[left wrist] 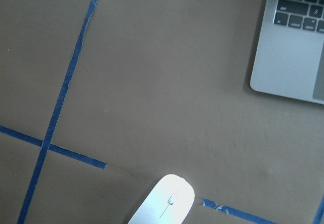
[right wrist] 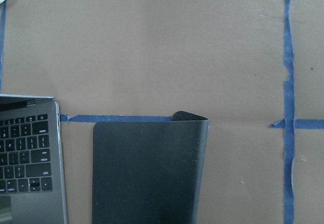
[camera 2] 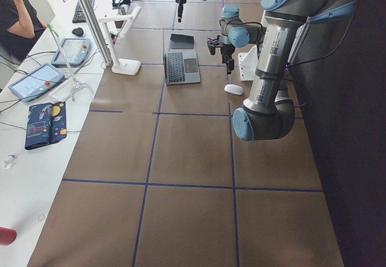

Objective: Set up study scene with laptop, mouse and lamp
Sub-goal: 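Release the pad and raise the right gripper while the left grasps the mouse, then lift the white mouse with the left gripper and carry it over the pad, then lower the white mouse onto the black pad and open the left gripper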

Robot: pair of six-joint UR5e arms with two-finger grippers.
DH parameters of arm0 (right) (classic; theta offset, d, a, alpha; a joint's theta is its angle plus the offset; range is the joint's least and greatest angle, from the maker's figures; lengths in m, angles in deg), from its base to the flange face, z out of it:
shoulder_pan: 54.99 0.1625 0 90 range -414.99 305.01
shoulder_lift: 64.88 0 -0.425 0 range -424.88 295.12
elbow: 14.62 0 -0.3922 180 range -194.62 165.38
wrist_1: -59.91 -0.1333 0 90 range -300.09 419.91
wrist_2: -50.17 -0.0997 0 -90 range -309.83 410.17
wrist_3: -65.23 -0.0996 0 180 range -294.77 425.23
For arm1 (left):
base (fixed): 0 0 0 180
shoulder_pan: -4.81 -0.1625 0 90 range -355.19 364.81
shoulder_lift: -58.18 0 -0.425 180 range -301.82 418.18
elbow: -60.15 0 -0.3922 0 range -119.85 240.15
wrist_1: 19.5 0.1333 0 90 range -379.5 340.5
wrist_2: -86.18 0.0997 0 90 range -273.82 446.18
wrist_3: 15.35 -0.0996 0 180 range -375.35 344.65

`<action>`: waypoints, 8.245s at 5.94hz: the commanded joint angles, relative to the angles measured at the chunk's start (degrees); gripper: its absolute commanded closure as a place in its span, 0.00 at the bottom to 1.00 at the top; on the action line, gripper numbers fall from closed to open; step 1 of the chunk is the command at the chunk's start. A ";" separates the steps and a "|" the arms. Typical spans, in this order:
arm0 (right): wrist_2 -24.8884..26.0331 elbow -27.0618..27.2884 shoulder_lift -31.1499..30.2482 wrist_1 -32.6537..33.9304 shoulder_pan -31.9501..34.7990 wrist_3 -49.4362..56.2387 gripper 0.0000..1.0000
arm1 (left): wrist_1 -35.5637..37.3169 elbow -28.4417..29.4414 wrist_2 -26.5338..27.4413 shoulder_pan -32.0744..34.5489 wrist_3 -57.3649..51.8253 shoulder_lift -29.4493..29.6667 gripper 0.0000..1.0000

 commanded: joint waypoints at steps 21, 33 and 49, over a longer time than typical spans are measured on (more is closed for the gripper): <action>0.01 8.04 -4.48 23.70 13.52 27.76 0.00 | -22.47 14.94 3.50 -2.24 -8.04 0.74 0.98; -3.68 8.83 -25.94 23.17 29.69 56.95 0.00 | -42.55 82.67 7.99 5.70 -3.68 57.55 1.00; -4.56 8.92 -22.61 22.99 32.07 56.77 0.00 | -43.16 78.25 0.19 7.28 -2.18 53.49 0.00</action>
